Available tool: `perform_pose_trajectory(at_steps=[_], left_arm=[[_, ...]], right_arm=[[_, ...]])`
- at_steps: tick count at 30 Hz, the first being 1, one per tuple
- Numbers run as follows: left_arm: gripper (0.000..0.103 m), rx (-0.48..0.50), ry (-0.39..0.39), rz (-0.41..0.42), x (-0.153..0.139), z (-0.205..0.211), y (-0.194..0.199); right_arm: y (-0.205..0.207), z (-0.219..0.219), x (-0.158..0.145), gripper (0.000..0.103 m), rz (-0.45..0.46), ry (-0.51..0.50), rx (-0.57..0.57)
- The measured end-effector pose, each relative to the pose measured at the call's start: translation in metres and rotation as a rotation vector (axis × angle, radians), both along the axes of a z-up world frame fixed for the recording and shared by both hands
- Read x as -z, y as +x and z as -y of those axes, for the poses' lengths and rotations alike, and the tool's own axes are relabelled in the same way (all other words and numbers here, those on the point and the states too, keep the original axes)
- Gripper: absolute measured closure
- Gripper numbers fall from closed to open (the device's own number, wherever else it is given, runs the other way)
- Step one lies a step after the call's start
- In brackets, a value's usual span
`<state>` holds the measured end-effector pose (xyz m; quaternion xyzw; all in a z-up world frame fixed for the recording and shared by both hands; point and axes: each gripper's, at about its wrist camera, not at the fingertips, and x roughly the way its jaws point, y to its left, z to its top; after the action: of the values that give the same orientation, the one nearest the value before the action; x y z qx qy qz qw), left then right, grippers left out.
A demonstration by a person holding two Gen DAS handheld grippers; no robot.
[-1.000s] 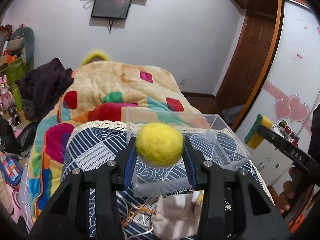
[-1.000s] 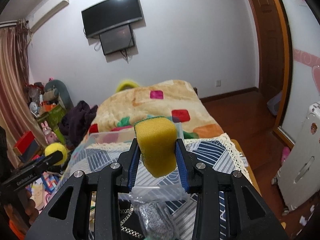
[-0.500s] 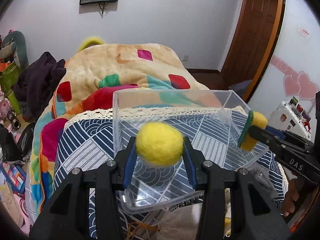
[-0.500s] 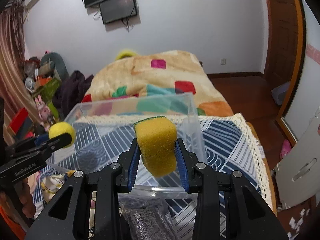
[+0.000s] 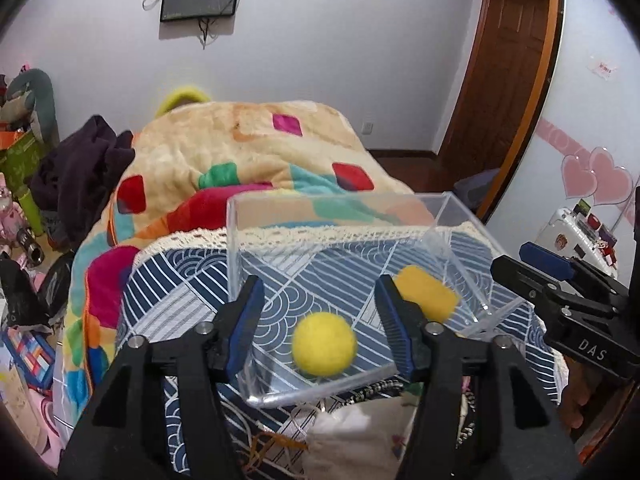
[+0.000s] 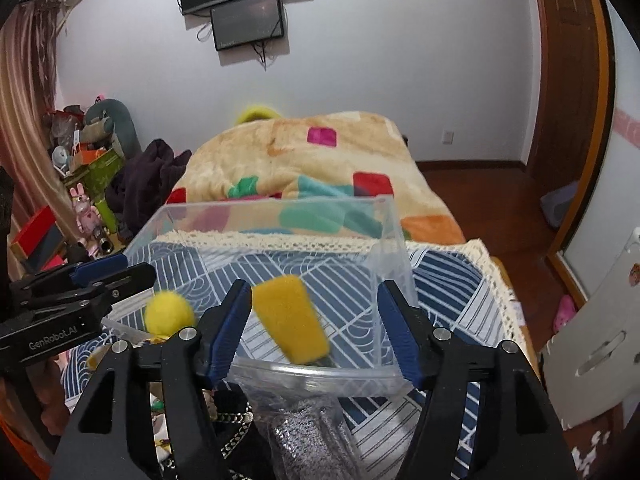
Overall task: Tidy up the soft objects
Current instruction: 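Grasp floral scrunchie with left gripper while right gripper grasps bagged grey insole, drop both into box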
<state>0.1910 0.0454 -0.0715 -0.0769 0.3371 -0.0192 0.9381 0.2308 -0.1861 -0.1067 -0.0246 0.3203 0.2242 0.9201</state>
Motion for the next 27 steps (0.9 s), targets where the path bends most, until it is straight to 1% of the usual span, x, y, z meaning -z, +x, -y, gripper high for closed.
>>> perform_pose_trajectory(at_steps=[2,5,8,12,15,19,21,23,24,26,27], left_arm=[[0.033,-0.001,-0.003,0.034,-0.009,0.0,-0.011],[0.028,0.006,0.003,0.068,-0.017,0.003,-0.026],[0.027,0.016,0.017,0.081,-0.019,0.008,-0.039],[0.027,0.038,0.018,0.079,-0.013,0.014,-0.053],[0.027,0.065,0.012,0.071,-0.005,0.023,-0.062],[0.027,0.079,0.01,0.053,0.009,0.034,-0.067],[0.029,0.074,-0.015,0.036,0.017,0.037,-0.068],[0.045,0.078,-0.038,0.023,0.023,0.038,-0.069],[0.047,0.079,-0.045,0.015,0.025,0.039,-0.069],[0.054,0.072,-0.053,0.009,0.028,0.039,-0.068],[0.055,0.068,-0.057,0.004,0.03,0.039,-0.067]], right_arm=[[-0.005,0.003,-0.006,0.04,0.02,0.01,-0.001],[-0.015,0.009,-0.018,0.035,0.061,0.02,0.004],[-0.026,0.016,-0.023,0.028,0.094,0.034,0.002],[-0.041,0.022,-0.021,0.027,0.119,0.015,-0.001],[-0.046,0.024,-0.014,0.027,0.105,0.005,-0.005],[-0.047,0.025,0.0,0.027,0.061,0.002,0.002],[-0.049,0.026,0.008,0.027,0.044,-0.004,0.0],[-0.05,0.027,0.016,0.027,0.028,-0.007,0.004],[-0.05,0.029,0.02,0.027,0.017,-0.003,0.011],[-0.048,0.034,0.03,0.027,-0.022,0.014,0.014],[-0.047,0.035,0.033,0.027,-0.037,0.02,0.014]])
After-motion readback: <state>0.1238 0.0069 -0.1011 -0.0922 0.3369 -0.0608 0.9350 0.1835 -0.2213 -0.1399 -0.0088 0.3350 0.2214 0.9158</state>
